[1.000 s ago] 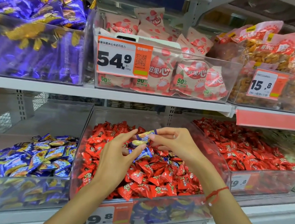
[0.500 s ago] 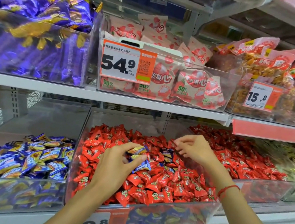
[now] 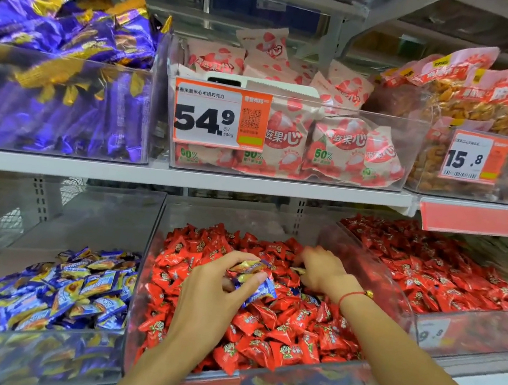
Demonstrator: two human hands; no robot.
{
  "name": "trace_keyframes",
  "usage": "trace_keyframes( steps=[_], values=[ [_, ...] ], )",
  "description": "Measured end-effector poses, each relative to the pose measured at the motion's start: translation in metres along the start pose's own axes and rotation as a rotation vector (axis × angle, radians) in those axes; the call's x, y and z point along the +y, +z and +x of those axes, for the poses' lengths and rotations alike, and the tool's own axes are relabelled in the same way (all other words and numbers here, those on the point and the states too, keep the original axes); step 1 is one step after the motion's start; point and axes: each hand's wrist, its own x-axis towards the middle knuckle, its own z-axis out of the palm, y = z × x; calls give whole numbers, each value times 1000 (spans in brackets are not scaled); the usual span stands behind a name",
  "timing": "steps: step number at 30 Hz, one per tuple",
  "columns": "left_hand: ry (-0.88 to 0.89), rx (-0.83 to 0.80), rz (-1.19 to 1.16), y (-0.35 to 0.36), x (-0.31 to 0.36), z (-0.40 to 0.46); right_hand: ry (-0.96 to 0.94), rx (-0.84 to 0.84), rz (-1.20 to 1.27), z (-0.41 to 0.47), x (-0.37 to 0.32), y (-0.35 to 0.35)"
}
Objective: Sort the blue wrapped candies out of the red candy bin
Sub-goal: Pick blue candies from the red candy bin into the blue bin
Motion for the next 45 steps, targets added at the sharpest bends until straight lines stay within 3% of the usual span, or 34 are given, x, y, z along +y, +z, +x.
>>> trace_keyframes(
  steps=[5,11,15,20,23,26,29,33,40,45],
  values=[
    [-1,25,17,0,-7,1,70,121,278,-32,13,-20],
    [11,-6,43,-7,11,2,105,208,1201,-95,-9,-53],
    [114,-5,73,-28,37,-3,6,139,1365,-120,-43,-75],
    [83,238,86,-99,26,-39,-145,109,1356,-127,-100,-78],
    [25,500,213,-144,6,-52,-257,227,1338,-127,-149,-75],
    [-71,579,321,-169,-12,-51,-400,381,1122,-120,-200,-69],
    [-181,502,480,-178,-21,-47,-448,400,852,-107,-232,-60],
    [-357,220,619,-185,-26,-47,-477,284,456,-98,-241,-57],
    [-235,17,527,-185,-33,-50,-475,326,550,-123,-186,-59],
    [-21,117,555,-162,-11,-46,-350,345,576,-143,-119,-63]
  ],
)
